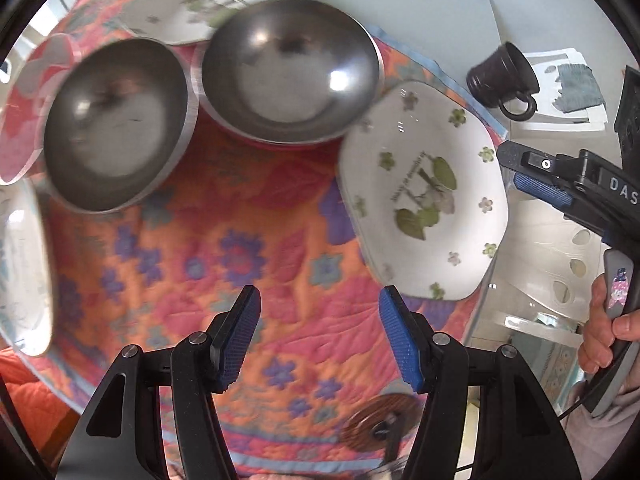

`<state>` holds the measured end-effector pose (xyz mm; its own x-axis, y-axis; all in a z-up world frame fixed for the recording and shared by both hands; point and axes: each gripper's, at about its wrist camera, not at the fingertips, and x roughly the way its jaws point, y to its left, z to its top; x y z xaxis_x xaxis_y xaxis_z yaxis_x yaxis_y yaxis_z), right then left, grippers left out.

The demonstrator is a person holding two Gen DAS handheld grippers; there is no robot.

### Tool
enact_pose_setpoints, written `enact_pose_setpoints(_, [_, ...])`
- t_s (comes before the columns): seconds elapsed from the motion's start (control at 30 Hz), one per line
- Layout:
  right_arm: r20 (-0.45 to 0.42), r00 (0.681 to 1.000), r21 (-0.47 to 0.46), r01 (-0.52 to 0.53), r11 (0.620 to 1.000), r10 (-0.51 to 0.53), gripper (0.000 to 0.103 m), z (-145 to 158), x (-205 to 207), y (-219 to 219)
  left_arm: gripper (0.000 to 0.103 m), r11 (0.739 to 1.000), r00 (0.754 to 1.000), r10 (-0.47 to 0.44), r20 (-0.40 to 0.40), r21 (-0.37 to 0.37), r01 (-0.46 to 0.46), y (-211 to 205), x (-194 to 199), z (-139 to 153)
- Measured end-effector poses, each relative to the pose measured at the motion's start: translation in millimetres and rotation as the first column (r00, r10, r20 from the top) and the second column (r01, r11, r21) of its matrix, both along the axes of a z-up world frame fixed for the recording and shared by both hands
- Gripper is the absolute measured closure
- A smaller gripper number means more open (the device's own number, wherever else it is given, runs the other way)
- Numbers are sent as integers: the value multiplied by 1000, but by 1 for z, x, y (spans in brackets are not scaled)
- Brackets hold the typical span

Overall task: Organize plates and bowls
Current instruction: 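Move both tools to the hexagonal green-leaf forest plate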

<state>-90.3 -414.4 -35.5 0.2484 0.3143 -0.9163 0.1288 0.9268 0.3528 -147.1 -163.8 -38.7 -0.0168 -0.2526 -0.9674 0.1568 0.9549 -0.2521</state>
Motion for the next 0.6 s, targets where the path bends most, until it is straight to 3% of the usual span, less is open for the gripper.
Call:
enact_pose_setpoints(0.13, [-23,999,-44,35,998,-36,41,-25,5,-22,43,1000,1000,-21,-15,0,21,-19,6,-15])
enact_pose_setpoints(0.23, [-35,999,43,31,999,-29,43,-40,8,-27,43,1000,999,-14,-43,11,15,-26,10,-28])
enact_pose_setpoints(0.43, [11,1000,54,-5,999,5,43,-28,14,-12,43,1000,998,0,-57,4,0,-36,14,-38])
enact_pose_setpoints(0.6, [21,1000,-113,-11,993,13,43,-30,18,-14,43,1000,999,-2,-44,4,2,-50,21,-44])
